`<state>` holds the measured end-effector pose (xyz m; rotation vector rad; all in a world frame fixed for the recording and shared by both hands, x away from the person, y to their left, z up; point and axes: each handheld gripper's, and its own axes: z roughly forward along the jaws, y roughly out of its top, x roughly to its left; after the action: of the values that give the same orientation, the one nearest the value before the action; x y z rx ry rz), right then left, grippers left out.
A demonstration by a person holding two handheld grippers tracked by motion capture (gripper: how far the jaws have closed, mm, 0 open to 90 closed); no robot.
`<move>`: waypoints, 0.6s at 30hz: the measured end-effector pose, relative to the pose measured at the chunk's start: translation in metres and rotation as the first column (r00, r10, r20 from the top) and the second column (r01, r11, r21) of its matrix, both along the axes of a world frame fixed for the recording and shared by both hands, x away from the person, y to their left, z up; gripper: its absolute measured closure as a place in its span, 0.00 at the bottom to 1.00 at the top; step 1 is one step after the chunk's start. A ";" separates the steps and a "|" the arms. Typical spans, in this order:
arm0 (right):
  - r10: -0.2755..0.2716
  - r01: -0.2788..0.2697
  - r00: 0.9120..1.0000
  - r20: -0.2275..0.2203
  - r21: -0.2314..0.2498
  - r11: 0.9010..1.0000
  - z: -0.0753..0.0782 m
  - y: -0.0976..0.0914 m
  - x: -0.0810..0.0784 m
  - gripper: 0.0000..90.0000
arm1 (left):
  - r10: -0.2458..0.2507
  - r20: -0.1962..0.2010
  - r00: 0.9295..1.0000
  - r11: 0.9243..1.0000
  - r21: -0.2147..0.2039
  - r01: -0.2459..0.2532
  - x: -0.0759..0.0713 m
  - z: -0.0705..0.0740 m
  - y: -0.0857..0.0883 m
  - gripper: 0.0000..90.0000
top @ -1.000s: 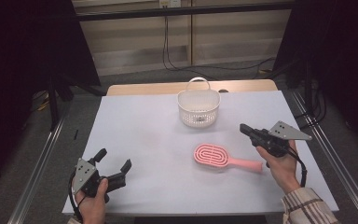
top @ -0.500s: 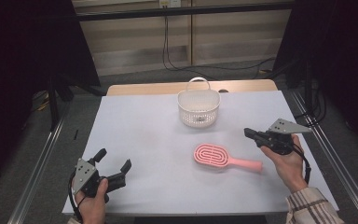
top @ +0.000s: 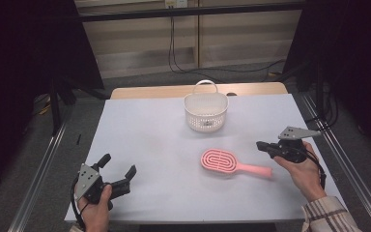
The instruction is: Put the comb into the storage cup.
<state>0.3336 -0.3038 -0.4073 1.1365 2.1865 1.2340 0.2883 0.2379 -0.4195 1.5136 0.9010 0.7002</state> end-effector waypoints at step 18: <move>-0.011 -0.007 0.986 -0.164 -0.109 0.994 -0.013 0.000 -0.001 1.00 | -0.004 0.000 1.000 1.000 0.007 0.004 0.000 0.000 0.000 0.03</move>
<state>0.3325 -0.3040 -0.4207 1.2334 2.3405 1.0379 0.2880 0.2377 -0.4195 1.5211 0.8961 0.7015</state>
